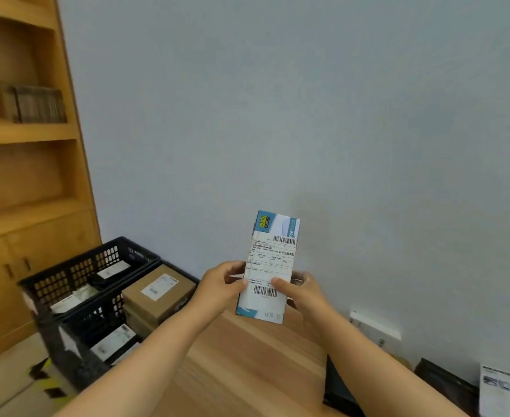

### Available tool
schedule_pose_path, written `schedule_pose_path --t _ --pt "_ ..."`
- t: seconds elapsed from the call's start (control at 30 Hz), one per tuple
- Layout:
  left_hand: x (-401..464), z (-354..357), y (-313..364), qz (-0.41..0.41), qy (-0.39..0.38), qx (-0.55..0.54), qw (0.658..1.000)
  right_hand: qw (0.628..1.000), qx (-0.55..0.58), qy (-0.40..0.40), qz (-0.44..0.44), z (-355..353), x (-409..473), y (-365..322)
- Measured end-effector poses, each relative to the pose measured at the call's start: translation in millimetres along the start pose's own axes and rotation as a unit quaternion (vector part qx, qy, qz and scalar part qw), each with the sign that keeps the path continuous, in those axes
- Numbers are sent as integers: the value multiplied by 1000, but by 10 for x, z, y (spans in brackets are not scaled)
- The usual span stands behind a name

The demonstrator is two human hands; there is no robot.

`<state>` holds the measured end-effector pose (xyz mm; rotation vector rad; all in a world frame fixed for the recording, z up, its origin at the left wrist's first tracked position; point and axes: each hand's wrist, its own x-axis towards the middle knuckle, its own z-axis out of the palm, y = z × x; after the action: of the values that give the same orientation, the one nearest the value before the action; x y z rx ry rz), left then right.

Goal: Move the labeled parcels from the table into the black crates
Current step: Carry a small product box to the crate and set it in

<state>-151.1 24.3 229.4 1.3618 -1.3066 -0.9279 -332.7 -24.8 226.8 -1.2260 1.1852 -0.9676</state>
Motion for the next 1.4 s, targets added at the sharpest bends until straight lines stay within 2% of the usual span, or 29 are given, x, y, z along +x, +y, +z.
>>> schedule_pose_path --t 0.33,0.53,0.97,1.2,1.3,1.4 --pt "-593 -2490 -834 -68 61 -15 996 995 24 -92 38 2803 -76 369" --pt "-778 -3526 -1120 -81 101 6 992 991 21 -123 55 4019 -61 411" --pt "-311 -4779 -1844 -130 189 29 973 980 -18 -196 45 5547 756 564" --pt "617 -5503 -2161 -169 203 48 963 969 -2 -239 68 6383 1732 660" --pt "1165 -5706 -2272 -185 196 54 961 967 0 -237 89 6603 2233 656" --pt "1698 -5825 -2406 -200 188 60 960 970 -8 -231 72 6726 2723 669"
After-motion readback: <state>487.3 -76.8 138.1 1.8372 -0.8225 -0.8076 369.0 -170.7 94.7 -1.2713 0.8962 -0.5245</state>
